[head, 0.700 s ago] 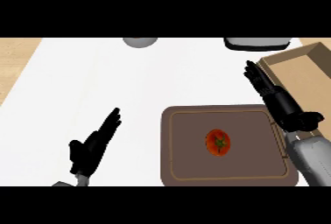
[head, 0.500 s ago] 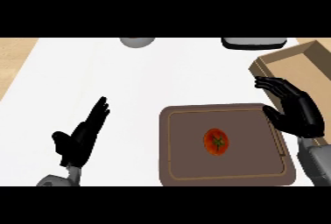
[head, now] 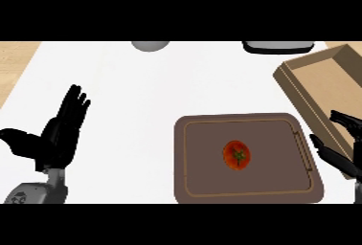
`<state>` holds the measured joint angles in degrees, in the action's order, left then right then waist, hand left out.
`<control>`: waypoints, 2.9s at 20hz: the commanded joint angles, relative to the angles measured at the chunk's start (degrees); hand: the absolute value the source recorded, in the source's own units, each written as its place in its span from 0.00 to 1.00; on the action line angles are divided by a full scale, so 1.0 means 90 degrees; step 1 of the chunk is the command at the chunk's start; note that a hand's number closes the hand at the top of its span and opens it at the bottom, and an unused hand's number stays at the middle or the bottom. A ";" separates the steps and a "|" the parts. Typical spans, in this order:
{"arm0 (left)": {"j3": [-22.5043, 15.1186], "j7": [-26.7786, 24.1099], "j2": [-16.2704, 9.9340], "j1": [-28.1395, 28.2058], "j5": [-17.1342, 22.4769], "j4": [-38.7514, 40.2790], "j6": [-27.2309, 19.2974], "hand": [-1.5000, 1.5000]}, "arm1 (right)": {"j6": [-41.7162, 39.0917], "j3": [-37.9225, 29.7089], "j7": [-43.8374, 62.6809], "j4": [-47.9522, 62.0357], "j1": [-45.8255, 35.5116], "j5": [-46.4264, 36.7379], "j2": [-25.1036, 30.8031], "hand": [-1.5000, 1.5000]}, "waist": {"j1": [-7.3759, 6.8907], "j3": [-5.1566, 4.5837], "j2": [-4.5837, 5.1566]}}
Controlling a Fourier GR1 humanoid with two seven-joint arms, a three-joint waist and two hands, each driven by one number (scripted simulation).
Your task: Pick the tomato from the tray and place it in the cardboard box
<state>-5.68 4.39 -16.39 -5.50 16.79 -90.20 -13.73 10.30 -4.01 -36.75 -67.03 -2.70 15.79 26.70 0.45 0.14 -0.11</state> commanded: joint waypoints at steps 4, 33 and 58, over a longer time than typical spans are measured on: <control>0.0118 0.0208 0.0003 0.0248 0.0000 -0.0418 -0.0064 0.50 | -0.0118 0.0210 -0.0225 -0.0795 0.0732 -0.0918 0.0932 0.00 | 0.0000 -0.0026 -0.0016; 0.0494 0.0955 0.0240 0.0044 -0.0316 -0.0772 0.0321 0.50 | -0.1948 0.1812 0.5871 -0.5038 0.0600 -0.2759 0.0645 0.00 | -0.0076 -0.0017 0.0010; 0.1249 0.0691 0.0605 -0.0247 -0.0624 -0.0180 0.0955 0.50 | -0.2289 0.1588 0.4940 -0.3416 0.0403 -0.4693 -0.1218 0.00 | -0.0052 -0.0015 0.0014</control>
<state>3.21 11.13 -10.03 -6.14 10.23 -93.85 -6.96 -10.58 11.73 10.80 -103.47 2.74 -24.62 16.98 0.01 -0.01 -0.02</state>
